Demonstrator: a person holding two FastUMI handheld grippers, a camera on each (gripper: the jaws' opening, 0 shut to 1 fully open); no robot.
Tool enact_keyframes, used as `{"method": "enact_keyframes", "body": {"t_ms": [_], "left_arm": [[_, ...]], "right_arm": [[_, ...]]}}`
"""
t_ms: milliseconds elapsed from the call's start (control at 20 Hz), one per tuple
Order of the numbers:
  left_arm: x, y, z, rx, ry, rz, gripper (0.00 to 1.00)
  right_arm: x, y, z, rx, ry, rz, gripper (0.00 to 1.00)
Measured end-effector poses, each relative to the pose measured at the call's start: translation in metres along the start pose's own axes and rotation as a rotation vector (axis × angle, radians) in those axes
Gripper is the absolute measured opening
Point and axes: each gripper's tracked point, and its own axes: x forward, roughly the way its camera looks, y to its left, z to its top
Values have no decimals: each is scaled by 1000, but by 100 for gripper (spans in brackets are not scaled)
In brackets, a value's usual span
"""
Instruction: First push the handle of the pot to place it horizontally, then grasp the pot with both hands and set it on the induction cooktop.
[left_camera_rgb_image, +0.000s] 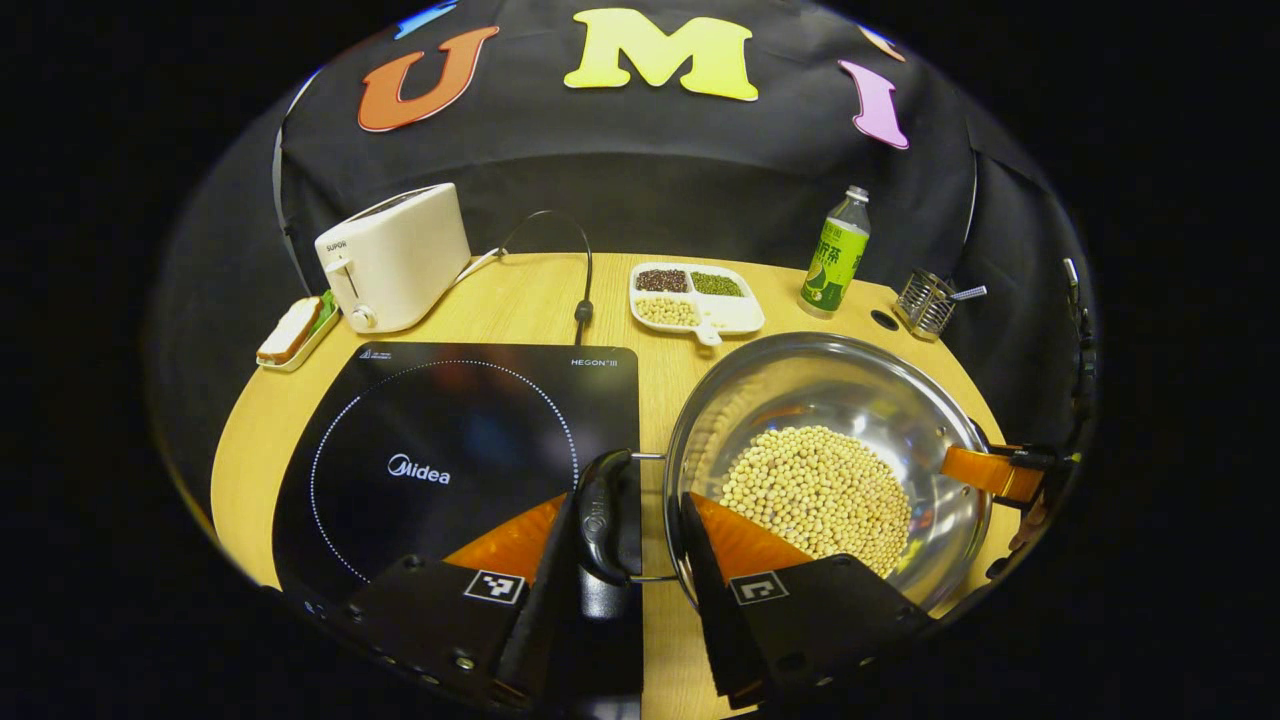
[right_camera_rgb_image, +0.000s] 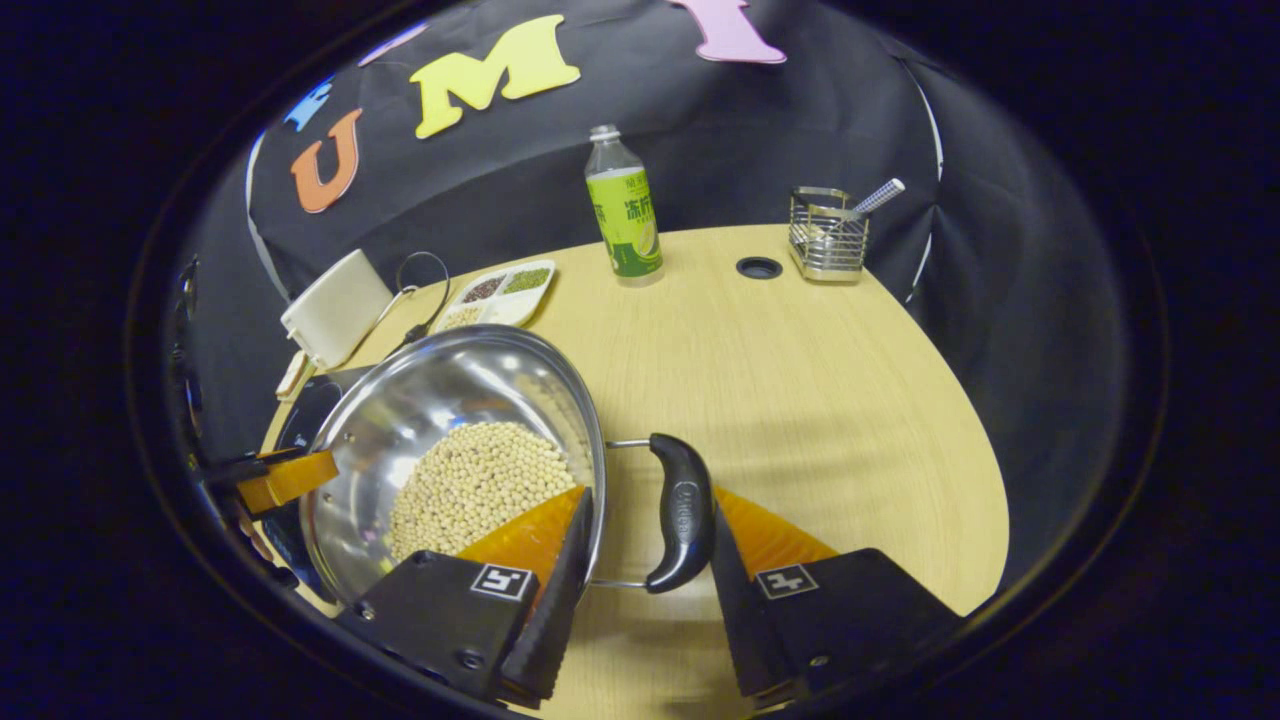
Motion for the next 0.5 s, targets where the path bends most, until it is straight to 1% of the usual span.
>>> {"method": "enact_keyframes", "body": {"t_ms": [50, 100, 150, 200, 250, 300, 350, 400, 450, 500], "left_arm": [[-1, -1, 1, 2, 0, 0, 68], [-2, -2, 0, 11, -1, 2, 58], [-1, -2, -2, 23, -1, 7, 57], [-3, -4, -4, 24, -4, 9, 47], [-7, -7, -7, 24, -2, 8, 64], [-13, -11, -10, 29, -3, 8, 54], [-17, -13, -11, 28, -2, 5, 65], [-18, -15, -9, 31, -5, 2, 65], [-20, -17, -7, 39, -15, 1, 54], [-23, -18, -6, 47, -26, 0, 54]], "right_arm": [[-2, -1, -2, -3, -1, -7, 65], [-4, -2, -2, -1, -2, -13, 65], [-6, -3, -4, 5, 0, -19, 64], [-8, -5, -5, 11, 7, -30, 64], [-9, -7, -8, 20, 16, -37, 63], [-13, -7, -9, 23, 23, -40, 63], [-16, -8, -11, 27, 27, -43, 62], [-20, -10, -12, 26, 25, -45, 61], [-25, -11, -11, 26, 20, -49, 61], [-30, -12, -10, 23, 13, -54, 61]]}}
